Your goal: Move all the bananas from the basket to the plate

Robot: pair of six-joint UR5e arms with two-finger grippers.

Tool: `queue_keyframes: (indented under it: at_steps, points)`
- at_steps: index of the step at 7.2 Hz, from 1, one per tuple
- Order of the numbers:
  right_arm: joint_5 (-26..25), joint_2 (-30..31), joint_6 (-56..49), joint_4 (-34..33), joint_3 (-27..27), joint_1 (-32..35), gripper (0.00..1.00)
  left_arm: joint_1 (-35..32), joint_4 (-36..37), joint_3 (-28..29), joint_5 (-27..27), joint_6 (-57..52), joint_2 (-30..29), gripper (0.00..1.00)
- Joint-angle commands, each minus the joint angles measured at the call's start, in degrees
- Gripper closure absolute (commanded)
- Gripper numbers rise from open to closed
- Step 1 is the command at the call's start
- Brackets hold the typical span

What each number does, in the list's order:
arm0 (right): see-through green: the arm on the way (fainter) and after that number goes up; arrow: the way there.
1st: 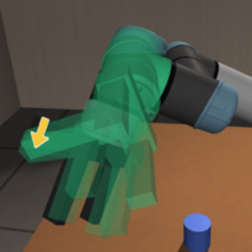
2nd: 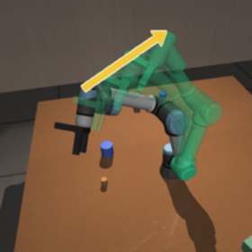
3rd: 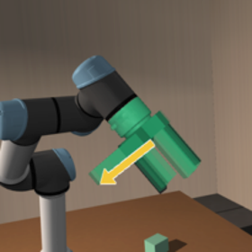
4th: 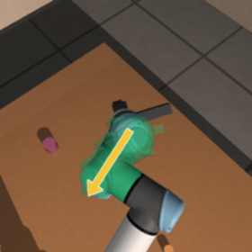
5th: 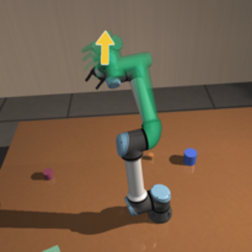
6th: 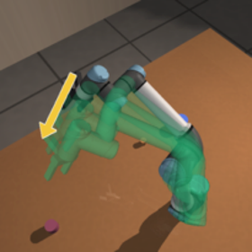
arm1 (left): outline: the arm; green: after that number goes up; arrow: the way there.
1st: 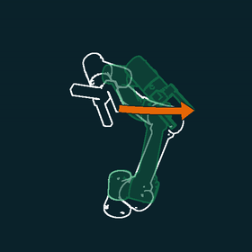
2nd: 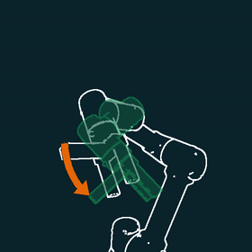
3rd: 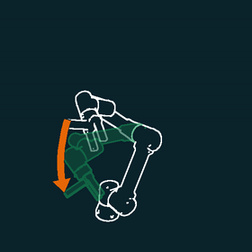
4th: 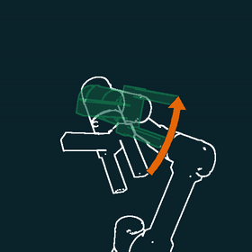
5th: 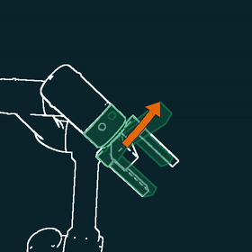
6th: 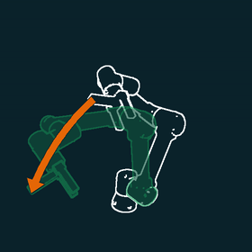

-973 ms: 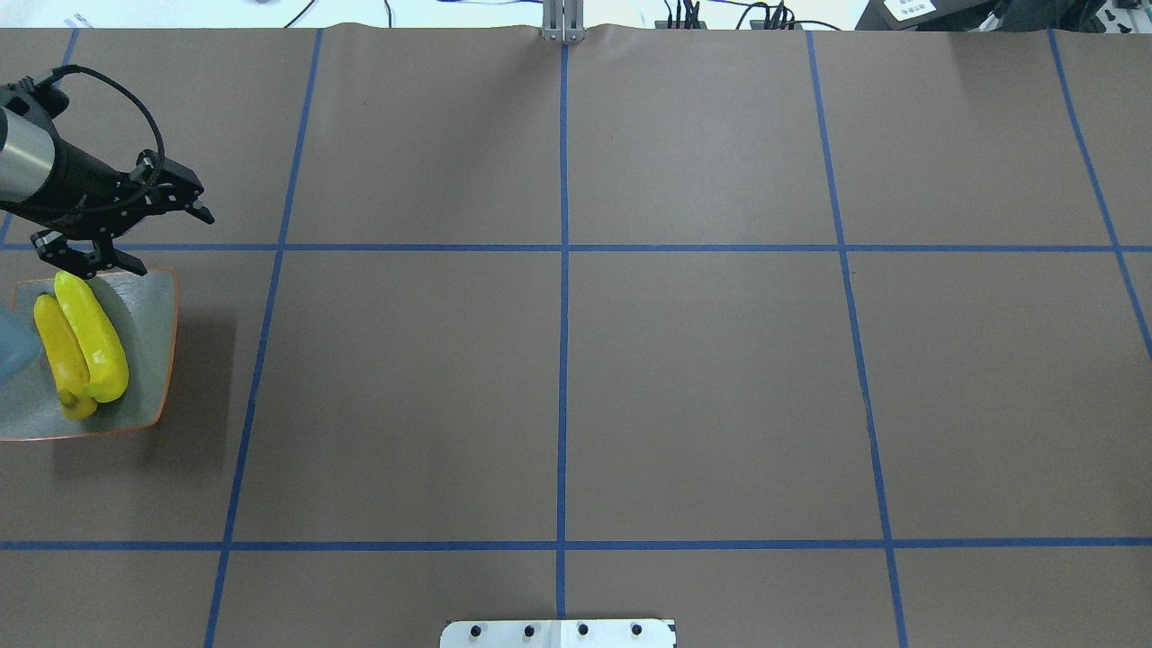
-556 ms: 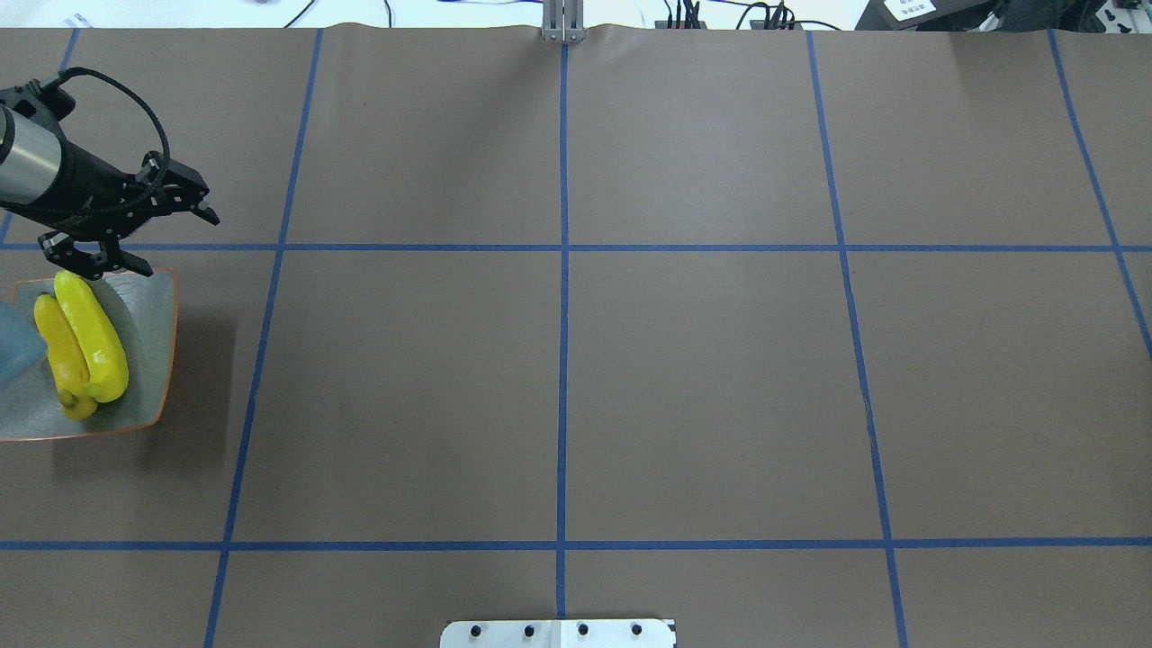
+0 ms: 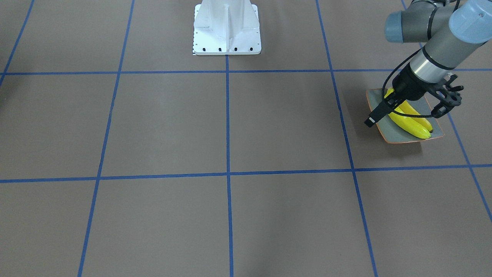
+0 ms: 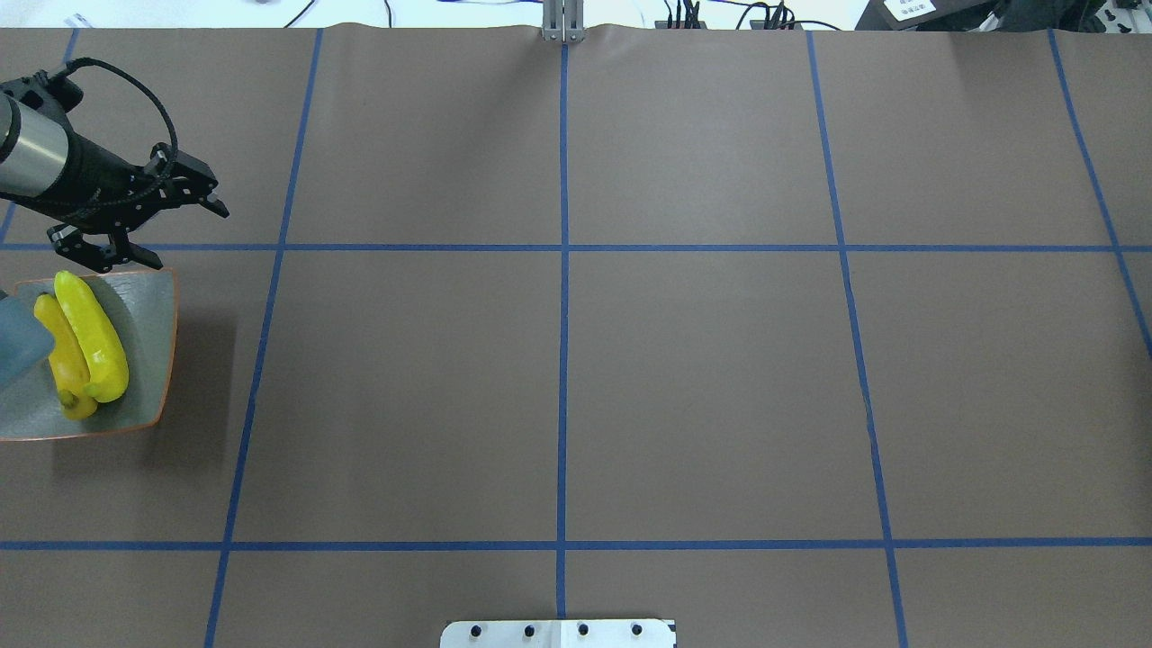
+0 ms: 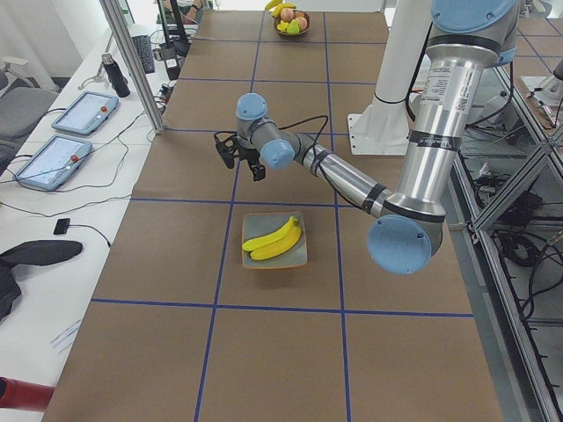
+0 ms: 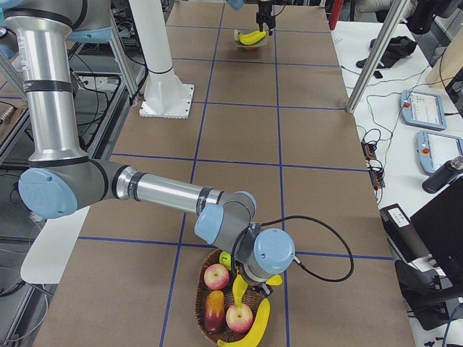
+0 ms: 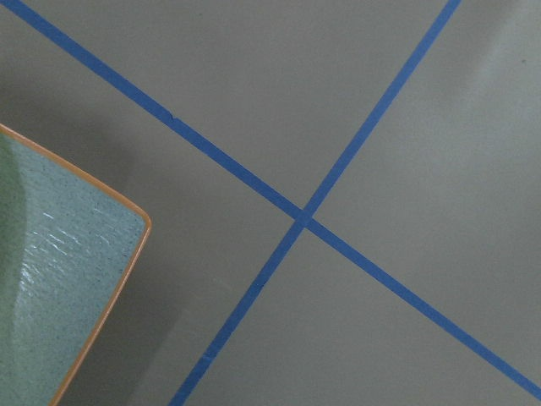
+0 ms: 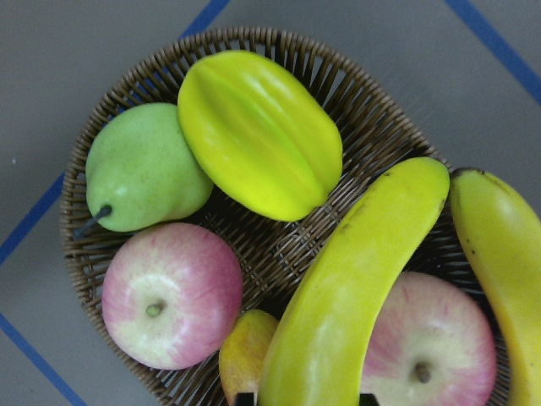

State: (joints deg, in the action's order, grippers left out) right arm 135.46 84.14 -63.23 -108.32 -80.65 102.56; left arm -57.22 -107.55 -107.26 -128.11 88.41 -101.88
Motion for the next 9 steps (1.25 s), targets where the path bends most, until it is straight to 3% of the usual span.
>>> queue_keyframes:
  at_steps: [1, 4, 6, 9]
  points:
    - [6.36, -0.12, 9.92, -1.99, -5.02, -2.00, 1.00, 0.00, -1.69, 0.56, -0.03, 0.10, -0.16, 0.00]
    - [16.82, -0.12, 28.09, -1.29, -13.27, -10.07, 1.00, 0.00, -8.96, 4.50, 0.06, 5.60, -5.14, 0.00]
    - [20.79, -1.17, 44.95, 2.02, -20.04, -16.31, 1.00, 1.84, -13.55, 8.37, 0.06, 12.38, -10.33, 0.00]
    - [23.62, -5.82, 77.19, 22.81, -20.95, -24.57, 1.00, 2.02, -15.06, 8.91, -0.03, 20.02, -14.12, 0.00]
